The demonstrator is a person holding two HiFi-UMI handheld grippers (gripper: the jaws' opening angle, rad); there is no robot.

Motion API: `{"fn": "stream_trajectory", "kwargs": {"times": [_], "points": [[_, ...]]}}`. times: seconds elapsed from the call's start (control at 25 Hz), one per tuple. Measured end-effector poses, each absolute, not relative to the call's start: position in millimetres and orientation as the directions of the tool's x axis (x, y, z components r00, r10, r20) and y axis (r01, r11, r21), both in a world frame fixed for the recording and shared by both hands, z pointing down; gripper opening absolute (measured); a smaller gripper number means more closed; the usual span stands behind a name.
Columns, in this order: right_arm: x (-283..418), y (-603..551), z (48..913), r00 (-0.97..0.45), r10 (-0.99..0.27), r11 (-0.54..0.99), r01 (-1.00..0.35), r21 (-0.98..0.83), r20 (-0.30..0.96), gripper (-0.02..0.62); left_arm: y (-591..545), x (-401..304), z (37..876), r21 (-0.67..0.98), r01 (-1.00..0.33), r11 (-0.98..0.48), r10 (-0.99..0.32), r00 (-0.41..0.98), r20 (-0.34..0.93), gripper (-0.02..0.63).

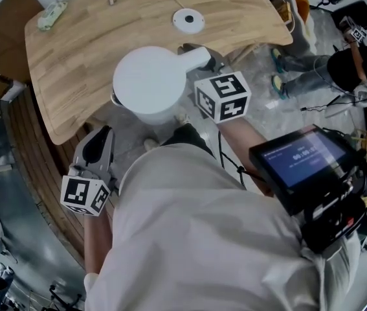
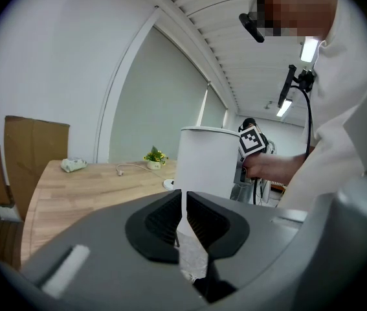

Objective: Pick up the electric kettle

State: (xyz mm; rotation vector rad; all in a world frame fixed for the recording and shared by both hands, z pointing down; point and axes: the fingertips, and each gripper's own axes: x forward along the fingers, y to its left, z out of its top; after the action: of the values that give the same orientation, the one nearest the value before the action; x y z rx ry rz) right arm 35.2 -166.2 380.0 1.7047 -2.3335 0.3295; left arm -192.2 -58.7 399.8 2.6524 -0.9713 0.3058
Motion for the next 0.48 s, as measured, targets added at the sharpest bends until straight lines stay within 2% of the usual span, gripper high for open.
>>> {"fn": "stream_trajectory", "kwargs": {"times": [0.48], "points": [[39.1,-162.2,378.0,-0.297,-0.901,0.302,-0.953,-0.036,0.315,0.044,-58.7,-184.7,399.4,0.195,-0.648,-0.736,-0.584,0.754,0.302,0.031]]}}
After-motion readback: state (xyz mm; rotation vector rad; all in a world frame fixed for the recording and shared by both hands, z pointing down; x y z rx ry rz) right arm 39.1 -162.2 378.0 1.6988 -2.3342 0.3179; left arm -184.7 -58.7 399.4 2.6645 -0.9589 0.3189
